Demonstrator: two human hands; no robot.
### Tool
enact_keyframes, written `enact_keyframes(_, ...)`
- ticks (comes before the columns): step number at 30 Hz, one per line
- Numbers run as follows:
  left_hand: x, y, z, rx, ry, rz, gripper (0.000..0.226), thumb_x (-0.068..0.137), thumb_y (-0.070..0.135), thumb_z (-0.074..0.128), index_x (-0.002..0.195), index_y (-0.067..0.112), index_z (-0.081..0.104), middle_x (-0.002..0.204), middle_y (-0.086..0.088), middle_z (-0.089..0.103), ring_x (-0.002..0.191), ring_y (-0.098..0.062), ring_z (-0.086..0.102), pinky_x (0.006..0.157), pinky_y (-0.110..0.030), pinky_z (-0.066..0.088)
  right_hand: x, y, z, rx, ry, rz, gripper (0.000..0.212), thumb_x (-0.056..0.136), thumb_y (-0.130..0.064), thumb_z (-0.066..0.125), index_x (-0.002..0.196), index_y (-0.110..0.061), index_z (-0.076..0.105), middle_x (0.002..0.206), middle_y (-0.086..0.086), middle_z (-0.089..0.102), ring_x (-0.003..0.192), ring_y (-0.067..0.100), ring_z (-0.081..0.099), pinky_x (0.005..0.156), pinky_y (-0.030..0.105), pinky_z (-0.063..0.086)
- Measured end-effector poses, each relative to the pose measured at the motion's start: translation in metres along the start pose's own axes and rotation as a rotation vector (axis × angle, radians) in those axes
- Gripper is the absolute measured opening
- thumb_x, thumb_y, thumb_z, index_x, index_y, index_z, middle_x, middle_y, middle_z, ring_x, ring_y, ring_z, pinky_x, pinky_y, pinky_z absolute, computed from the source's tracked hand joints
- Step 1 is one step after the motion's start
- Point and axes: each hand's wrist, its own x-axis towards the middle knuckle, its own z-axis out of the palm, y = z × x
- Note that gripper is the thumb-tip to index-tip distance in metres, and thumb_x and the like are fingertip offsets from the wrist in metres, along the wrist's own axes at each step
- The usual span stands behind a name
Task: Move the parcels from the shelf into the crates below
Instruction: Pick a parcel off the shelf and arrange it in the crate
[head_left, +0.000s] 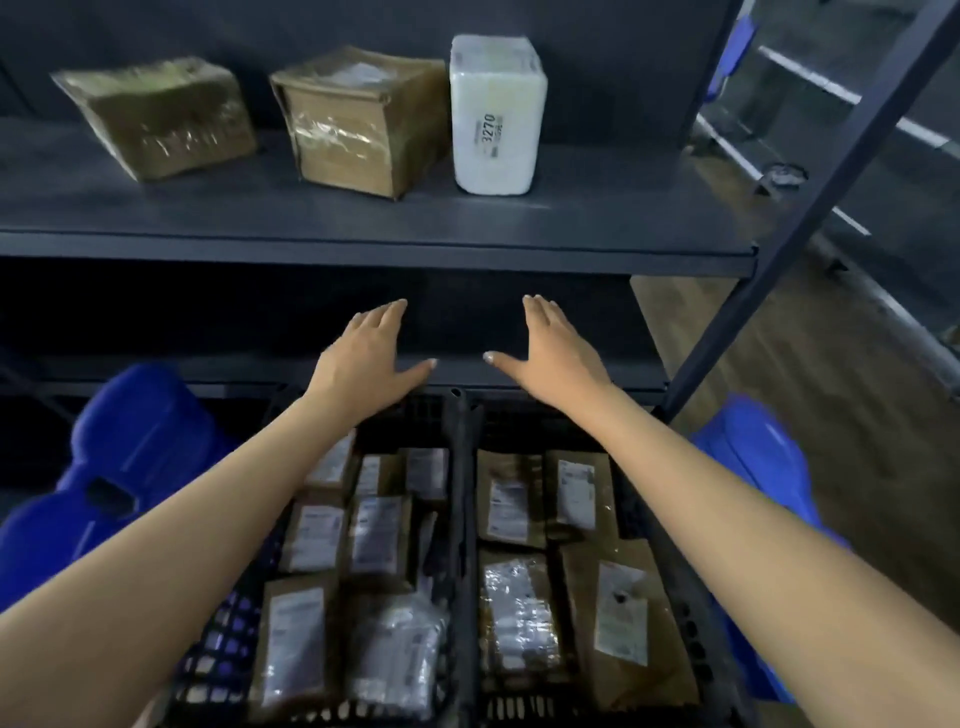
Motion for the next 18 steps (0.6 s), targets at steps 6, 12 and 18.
enact_keyframes(6, 0.042, -0.056, -0.067, -0.009, 0.078, 0.099, 0.089, 0.085, 0.059, 0.056, 0.151, 0.011, 0.02, 0.154, -0.009, 0.031, 0.141, -0.027, 0.028, 0.105, -0.042, 0.038, 0.051, -0.066, -0.023, 0.078, 0.14, 0.115, 0.095, 0.088, -0.06, 0.054, 0.154, -0.008, 0.009, 0.161, 0.007, 0.012, 0.148, 0.02, 0.013, 0.114, 0.036, 0.026)
enact_keyframes(12, 0.093, -0.063, -0.097, -0.098, 0.112, 0.166, 0.087, 0.086, 0.057, 0.056, 0.15, 0.011, 0.02, 0.154, -0.008, 0.031, 0.139, -0.027, 0.032, 0.104, -0.042, 0.037, 0.09, -0.077, -0.044, 0.128, 0.229, 0.212, 0.095, 0.086, -0.058, 0.059, 0.152, -0.005, 0.015, 0.159, 0.01, 0.02, 0.144, 0.026, 0.026, 0.109, 0.04, 0.033)
enact_keyframes(18, 0.159, -0.039, -0.091, -0.188, 0.158, 0.17, 0.087, 0.084, 0.053, 0.059, 0.149, 0.007, 0.022, 0.148, -0.015, 0.04, 0.133, -0.031, 0.04, 0.101, -0.037, 0.037, 0.139, -0.052, -0.07, 0.216, 0.334, 0.212, 0.077, 0.085, -0.05, 0.066, 0.142, -0.007, 0.035, 0.15, 0.011, 0.036, 0.132, 0.027, 0.041, 0.083, 0.029, 0.033)
